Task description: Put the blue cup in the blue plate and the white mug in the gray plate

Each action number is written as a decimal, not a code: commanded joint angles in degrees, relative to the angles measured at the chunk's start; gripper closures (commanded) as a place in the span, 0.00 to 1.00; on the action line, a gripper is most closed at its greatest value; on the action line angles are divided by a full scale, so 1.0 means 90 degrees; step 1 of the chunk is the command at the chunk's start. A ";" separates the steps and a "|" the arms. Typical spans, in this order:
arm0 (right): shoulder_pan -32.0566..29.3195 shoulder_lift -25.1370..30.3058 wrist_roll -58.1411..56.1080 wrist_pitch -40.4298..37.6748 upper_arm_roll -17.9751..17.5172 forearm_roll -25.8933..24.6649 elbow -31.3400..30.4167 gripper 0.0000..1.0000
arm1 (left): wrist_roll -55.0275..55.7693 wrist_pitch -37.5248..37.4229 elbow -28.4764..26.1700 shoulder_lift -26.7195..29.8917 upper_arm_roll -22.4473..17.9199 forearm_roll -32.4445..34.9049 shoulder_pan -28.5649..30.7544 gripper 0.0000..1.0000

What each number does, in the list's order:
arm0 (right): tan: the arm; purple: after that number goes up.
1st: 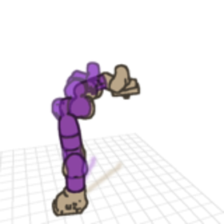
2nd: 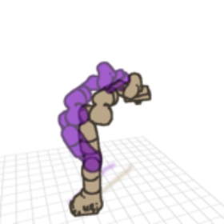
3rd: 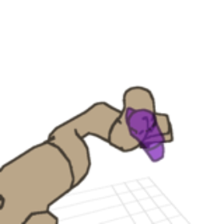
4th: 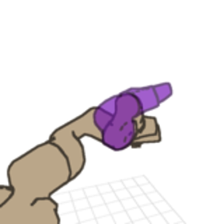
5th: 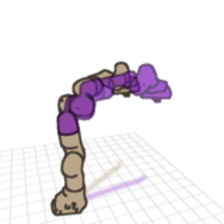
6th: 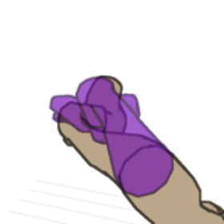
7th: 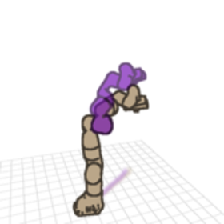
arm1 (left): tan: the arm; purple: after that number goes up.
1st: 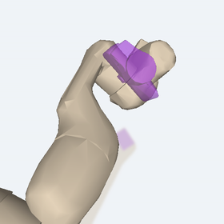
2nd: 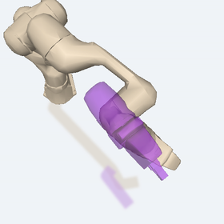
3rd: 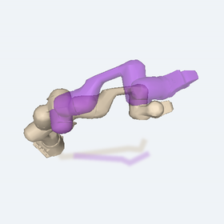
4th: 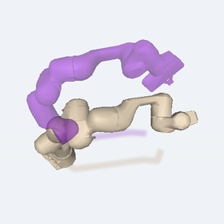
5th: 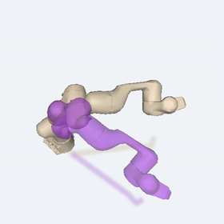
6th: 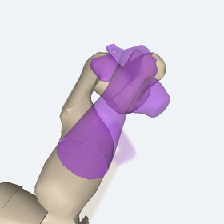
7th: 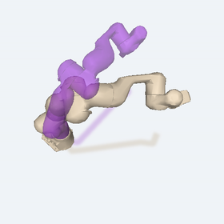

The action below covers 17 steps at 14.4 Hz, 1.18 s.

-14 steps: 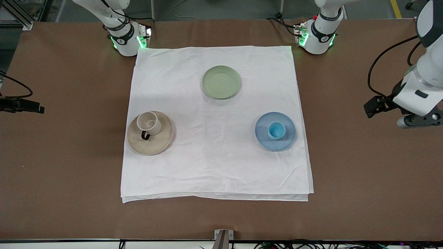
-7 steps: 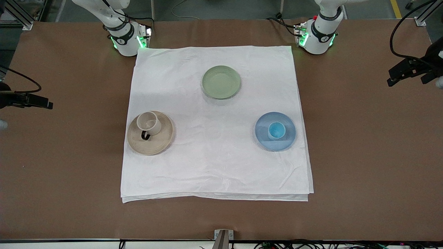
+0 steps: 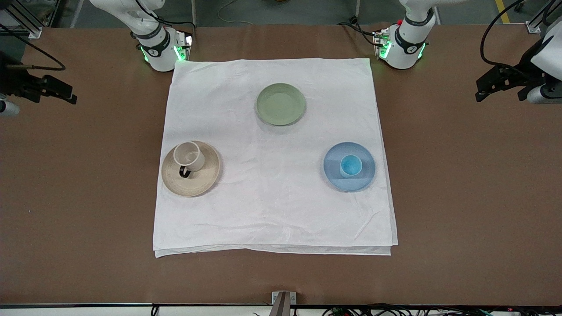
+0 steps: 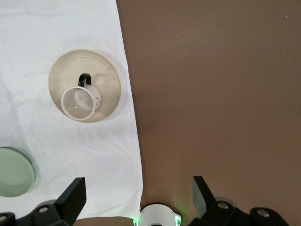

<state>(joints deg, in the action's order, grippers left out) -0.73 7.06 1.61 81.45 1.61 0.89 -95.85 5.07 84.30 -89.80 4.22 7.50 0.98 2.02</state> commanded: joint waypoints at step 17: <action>-0.0036 -0.0081 -0.0032 -0.0407 0.0046 -0.0020 0.0621 0.00 | -0.0328 0.0008 0.0135 -0.0059 -0.0023 -0.0089 0.0010 0.00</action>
<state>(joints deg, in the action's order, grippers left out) -0.68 6.89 1.55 79.27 2.40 0.88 -91.74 3.21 84.54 -89.94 4.29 7.38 0.97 2.12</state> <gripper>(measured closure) 0.000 0.000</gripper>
